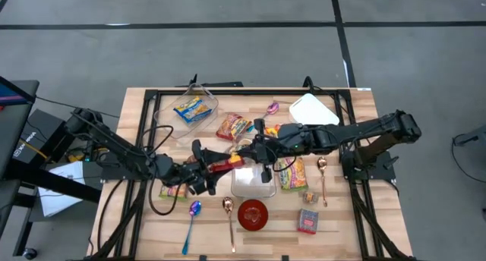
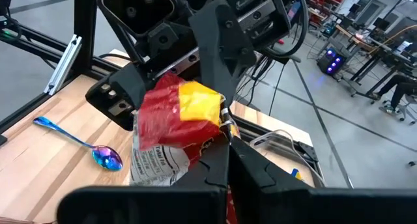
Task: Pick & Place Food Item
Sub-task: Put the bottom red noodle pack into the top transparent bin
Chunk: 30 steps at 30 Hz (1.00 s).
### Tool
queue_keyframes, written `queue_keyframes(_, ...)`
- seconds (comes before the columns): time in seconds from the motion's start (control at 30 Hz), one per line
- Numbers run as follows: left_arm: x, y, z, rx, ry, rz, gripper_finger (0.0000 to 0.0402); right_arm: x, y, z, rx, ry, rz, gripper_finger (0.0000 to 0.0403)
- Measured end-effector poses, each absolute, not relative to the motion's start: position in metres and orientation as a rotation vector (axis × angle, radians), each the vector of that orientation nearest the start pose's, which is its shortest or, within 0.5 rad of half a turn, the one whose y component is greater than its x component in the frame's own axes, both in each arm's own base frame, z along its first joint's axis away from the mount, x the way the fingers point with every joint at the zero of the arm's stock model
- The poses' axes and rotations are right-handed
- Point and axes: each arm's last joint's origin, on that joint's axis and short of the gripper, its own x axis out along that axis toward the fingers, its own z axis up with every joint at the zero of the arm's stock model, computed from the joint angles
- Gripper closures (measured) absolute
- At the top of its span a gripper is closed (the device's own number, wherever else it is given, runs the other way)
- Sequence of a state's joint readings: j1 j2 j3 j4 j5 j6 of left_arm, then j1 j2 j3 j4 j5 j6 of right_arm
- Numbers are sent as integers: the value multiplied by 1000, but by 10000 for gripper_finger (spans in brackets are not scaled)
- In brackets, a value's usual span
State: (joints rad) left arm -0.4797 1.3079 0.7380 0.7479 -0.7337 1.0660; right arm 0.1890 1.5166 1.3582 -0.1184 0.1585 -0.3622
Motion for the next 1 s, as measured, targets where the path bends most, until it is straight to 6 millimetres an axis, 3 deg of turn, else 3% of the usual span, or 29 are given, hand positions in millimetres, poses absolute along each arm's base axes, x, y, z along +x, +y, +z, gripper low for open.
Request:
queue_keyframes(0.3, 255, -111, 293, 978, 6, 305, 342, 344, 61, 360, -407, 275, 83, 403)
queue_keyframes(0.57, 255, -111, 292, 980, 3, 297, 361, 344, 65, 360, -416, 265, 142, 390)
queue_keyframes(0.67, 255, -111, 292, 980, 3, 298, 362, 344, 67, 361, -415, 260, 144, 359)
queue_keyframes(0.83, 255, -111, 292, 979, 8, 306, 372, 340, 68, 367, -438, 235, 89, 271)
queue_keyframes(1.0, 255, -107, 291, 997, 85, 401, 374, 318, 68, 396, -465, 136, 28, 176)
